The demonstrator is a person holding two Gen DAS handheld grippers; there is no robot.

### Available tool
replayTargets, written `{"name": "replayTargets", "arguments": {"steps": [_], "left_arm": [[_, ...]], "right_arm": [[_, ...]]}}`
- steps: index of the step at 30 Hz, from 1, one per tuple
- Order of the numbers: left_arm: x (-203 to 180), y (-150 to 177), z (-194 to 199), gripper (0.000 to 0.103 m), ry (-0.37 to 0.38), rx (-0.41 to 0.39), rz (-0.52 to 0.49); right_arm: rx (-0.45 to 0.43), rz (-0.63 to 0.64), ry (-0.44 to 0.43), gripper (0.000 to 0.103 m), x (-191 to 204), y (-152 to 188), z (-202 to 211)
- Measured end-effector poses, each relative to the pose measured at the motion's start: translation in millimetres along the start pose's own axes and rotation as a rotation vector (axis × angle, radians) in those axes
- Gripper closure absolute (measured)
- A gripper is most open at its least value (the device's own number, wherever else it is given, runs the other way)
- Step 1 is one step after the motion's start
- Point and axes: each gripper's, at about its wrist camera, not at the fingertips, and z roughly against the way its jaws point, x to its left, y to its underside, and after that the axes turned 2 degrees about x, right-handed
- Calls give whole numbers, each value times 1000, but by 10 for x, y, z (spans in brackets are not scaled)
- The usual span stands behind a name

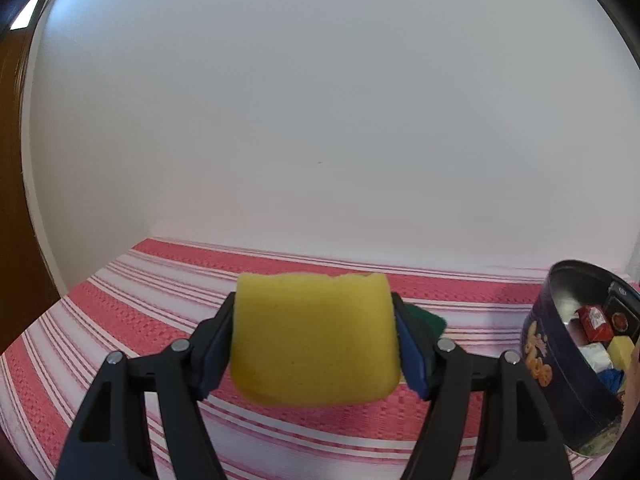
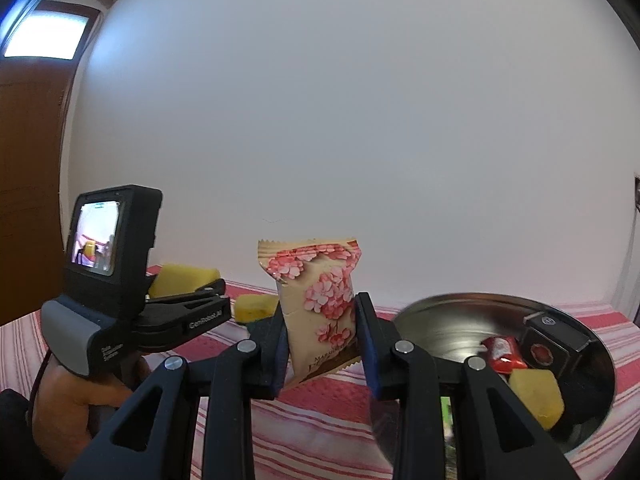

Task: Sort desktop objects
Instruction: 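Grasp the pink-flower snack packet with the right tool while the left tool lifts the sponge, then carry the snack packet to the tin bowl with the right tool while the left tool carries the sponge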

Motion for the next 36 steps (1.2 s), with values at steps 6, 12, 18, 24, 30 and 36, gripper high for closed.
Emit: {"name": "replayTargets", "arguments": {"steps": [6,12,18,24,30,36], "left_arm": [[-130,23,89,32,29,-16,-35],[-240,47,168,32,65,-32,-50],[-265,70,218,32,76,-55,-43],[-354,95,305,32,84,-66,-39],[-527,104,506,32,132,-95,-41],[-859,48,658,32,219,-103,-33]], "right_arm": [[-7,-5,36,70,-117,-5,162],[-36,28,81,70,-203,-15,349],[-53,33,124,70,-329,-22,502],[-81,58,171,70,-363,-49,612],[-99,60,203,70,-403,-76,706],[-101,45,272,70,-549,-103,770]]}}
